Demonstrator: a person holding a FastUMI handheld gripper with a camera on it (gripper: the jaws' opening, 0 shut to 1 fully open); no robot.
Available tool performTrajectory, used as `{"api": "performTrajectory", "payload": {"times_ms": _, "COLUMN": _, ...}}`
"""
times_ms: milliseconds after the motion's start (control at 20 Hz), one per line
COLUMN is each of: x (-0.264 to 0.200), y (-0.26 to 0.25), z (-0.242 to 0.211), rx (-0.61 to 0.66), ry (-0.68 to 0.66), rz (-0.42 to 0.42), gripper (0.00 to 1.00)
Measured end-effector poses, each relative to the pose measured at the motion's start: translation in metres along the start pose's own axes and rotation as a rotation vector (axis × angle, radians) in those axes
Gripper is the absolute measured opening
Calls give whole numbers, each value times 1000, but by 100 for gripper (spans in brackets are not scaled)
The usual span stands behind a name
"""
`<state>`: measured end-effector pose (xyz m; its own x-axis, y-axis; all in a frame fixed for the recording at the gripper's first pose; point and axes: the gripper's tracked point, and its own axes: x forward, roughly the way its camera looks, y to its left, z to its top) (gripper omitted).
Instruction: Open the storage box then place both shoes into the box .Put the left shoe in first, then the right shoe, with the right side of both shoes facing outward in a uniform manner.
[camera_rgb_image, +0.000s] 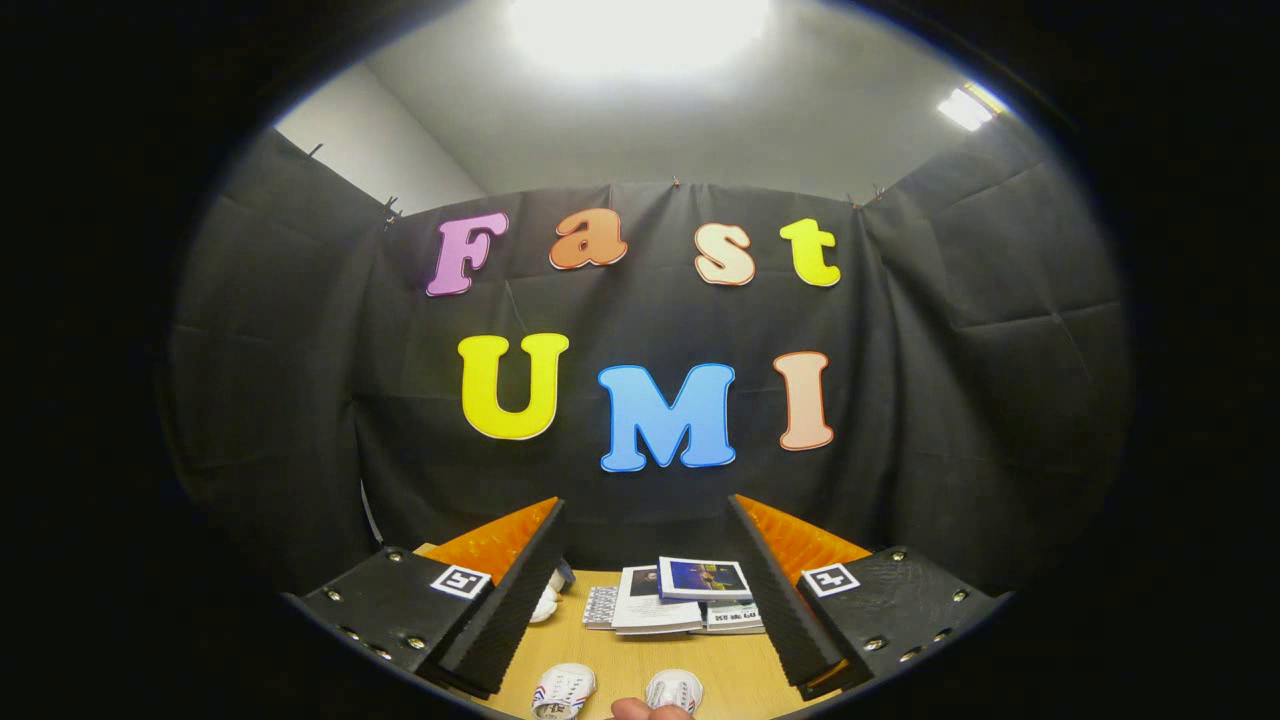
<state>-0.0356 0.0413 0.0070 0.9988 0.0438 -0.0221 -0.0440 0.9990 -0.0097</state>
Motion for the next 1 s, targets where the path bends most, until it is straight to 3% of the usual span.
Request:
{"api": "performTrajectory", "payload": {"times_ms": 250, "x": 6, "y": 7, "z": -19, "rx": 14, "ry": 24, "rz": -4, "gripper": 97}}
{"api": "performTrajectory", "payload": {"times_ms": 400, "x": 19, "y": 29, "z": -47, "rx": 54, "ry": 73, "rz": 43, "gripper": 98}}
{"api": "performTrajectory", "payload": {"times_ms": 750, "x": 37, "y": 117, "z": -146, "rx": 230, "ry": 324, "rz": 340, "gripper": 99}}
{"api": "performTrajectory", "payload": {"times_ms": 1000, "x": 34, "y": 169, "z": -228, "rx": 467, "ry": 579, "rz": 552, "gripper": 98}}
